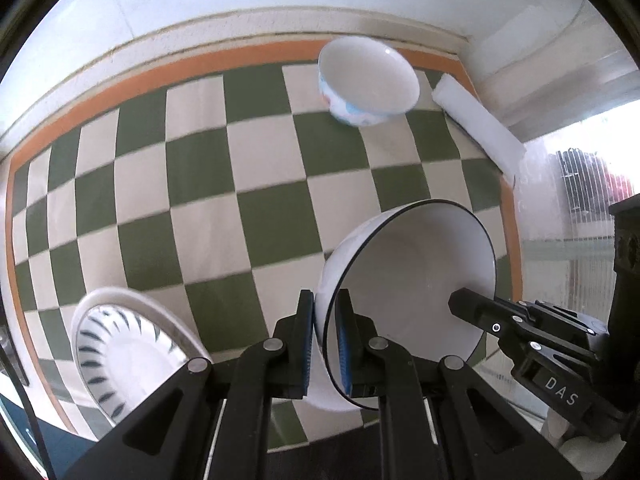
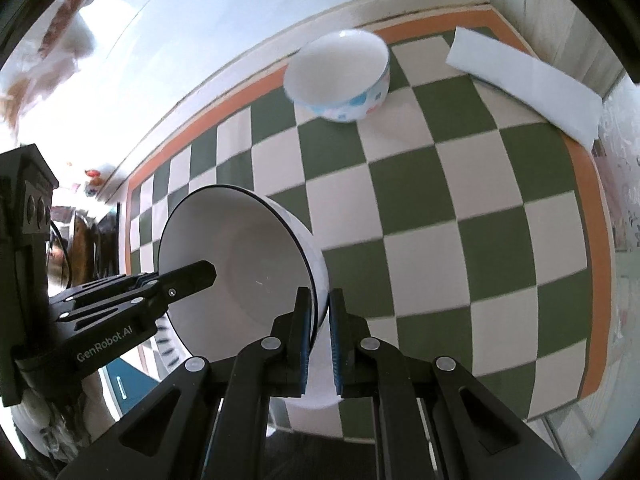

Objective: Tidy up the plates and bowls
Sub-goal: 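Lower the held bowls into the black-rimmed white bowl with both grippers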

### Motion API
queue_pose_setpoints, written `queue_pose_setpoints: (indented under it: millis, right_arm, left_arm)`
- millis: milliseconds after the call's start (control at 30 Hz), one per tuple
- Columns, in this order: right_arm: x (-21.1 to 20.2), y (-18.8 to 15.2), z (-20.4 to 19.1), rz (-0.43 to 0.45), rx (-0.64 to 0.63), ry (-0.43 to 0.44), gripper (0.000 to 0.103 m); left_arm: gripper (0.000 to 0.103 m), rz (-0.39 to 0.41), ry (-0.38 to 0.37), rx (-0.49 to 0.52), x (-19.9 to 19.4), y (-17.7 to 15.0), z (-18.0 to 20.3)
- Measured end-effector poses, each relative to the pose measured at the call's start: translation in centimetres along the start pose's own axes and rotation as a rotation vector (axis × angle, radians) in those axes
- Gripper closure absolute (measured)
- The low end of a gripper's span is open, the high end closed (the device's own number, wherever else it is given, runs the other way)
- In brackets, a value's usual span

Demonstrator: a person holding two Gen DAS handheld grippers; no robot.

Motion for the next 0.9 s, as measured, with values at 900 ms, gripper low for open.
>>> queue_pose_setpoints:
  millis: [900]
  right_arm:
    - [7.2,-5.7,1.9,-0.168,0.022,-0.051,0.092]
  left_arm:
    - [0.094,-0.142,0.067,0.024,6.2,-4.8,-0.5]
Point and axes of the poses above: each gripper's, at about its wrist camera, not at the fingertips, and x roughly the way its jaws point, z to its right, y to its top, the point moved 4 cm from there along x, roughly the way its jaws point, and after that the axes turned 1 degree about x, right-handed, at the moved point
